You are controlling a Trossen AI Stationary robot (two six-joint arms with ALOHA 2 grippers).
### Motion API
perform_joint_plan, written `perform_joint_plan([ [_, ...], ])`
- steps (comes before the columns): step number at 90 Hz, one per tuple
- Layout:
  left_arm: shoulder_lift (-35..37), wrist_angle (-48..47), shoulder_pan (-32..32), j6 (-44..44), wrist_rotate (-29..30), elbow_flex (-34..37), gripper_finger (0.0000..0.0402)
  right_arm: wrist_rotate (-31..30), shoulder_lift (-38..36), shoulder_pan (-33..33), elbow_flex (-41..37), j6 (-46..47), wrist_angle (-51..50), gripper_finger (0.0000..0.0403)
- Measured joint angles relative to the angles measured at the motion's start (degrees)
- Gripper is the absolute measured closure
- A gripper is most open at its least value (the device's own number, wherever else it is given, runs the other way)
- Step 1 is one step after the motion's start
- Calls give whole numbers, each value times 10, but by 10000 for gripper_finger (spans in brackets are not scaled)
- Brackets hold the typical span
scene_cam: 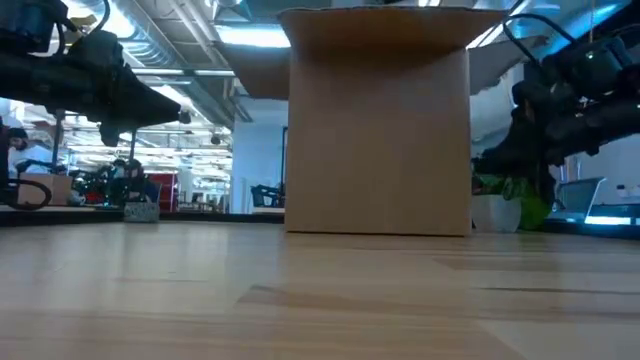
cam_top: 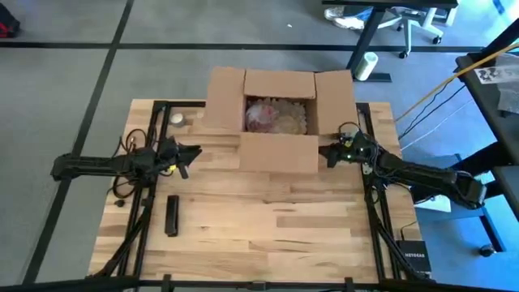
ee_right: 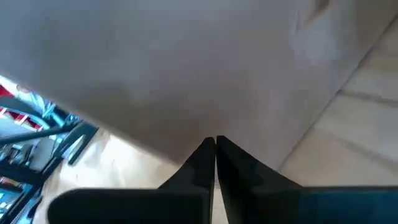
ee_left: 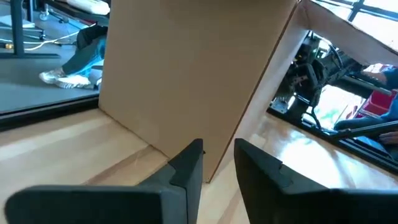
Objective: Wrap mug
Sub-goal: Return to Home Position
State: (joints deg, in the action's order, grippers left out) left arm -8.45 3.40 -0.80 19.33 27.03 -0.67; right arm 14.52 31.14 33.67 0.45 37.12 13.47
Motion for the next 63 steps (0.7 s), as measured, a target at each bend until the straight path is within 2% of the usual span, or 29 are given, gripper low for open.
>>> perform_joint_plan([
  [10, 0, 0, 0, 0, 0, 0, 328, -1, -45, 14, 0, -8, -16, 403],
  [26, 0, 0, 0, 0, 0, 0, 328, -21, -134, 20, 0, -11, -115, 403],
  [40, 0, 0, 0, 0, 0, 0, 328, -40, -194, 20, 17, -15, -161, 403],
  [58, 0, 0, 0, 0, 0, 0, 328, -99, -256, 20, 74, -28, -386, 403],
  [63, 0, 0, 0, 0, 0, 0, 328, -105, -270, 20, 88, -29, -420, 403],
])
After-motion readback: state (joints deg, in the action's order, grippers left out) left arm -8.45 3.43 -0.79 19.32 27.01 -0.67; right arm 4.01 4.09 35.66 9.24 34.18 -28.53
